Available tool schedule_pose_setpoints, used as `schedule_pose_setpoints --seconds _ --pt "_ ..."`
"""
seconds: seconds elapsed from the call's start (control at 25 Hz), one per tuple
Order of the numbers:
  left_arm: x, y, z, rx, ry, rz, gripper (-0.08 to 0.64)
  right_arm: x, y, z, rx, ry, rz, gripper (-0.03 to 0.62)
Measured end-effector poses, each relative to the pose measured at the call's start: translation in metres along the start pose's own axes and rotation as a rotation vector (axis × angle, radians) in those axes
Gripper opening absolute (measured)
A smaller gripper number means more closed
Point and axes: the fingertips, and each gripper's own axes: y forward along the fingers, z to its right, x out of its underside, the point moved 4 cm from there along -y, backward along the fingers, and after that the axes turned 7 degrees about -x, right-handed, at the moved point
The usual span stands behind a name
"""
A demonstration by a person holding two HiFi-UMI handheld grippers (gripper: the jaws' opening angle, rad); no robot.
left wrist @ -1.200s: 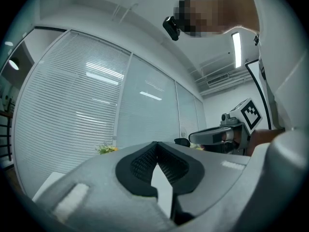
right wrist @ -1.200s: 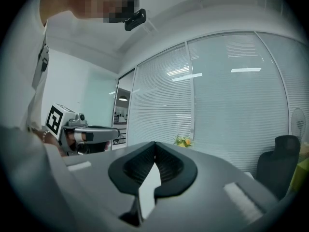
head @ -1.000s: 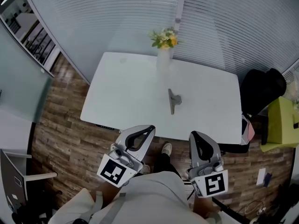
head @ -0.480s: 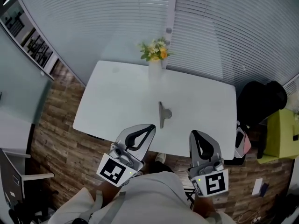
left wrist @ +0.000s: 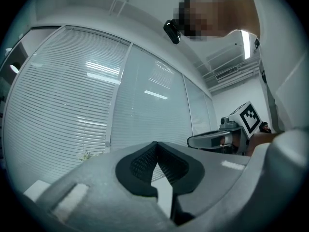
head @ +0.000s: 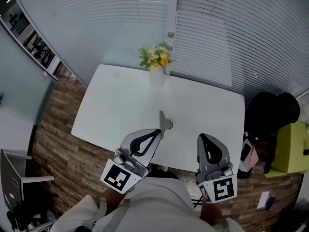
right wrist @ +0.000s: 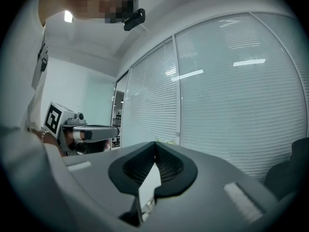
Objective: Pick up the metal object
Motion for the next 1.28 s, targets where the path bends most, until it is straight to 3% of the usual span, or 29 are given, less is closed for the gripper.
schedule_pose_setpoints --seconds 0.44,0.92,1.28 --pt "0.014 0.020 -0.027 -0.026 -0.019 -0.007 0.002 0.010 0.032 0.012 -0.025 0.011 -0.023 0.005" --pt "0.006 0.041 -0.080 0.017 -0.018 -0.006 0.002 -0.008 0.084 0.011 -0.001 -0.011 -0.014 0.005" --pt "0.004 0.045 -0.093 0.039 -0.019 0.001 0.002 -0.012 0.100 0.005 0.004 -0.012 -0.021 0.005"
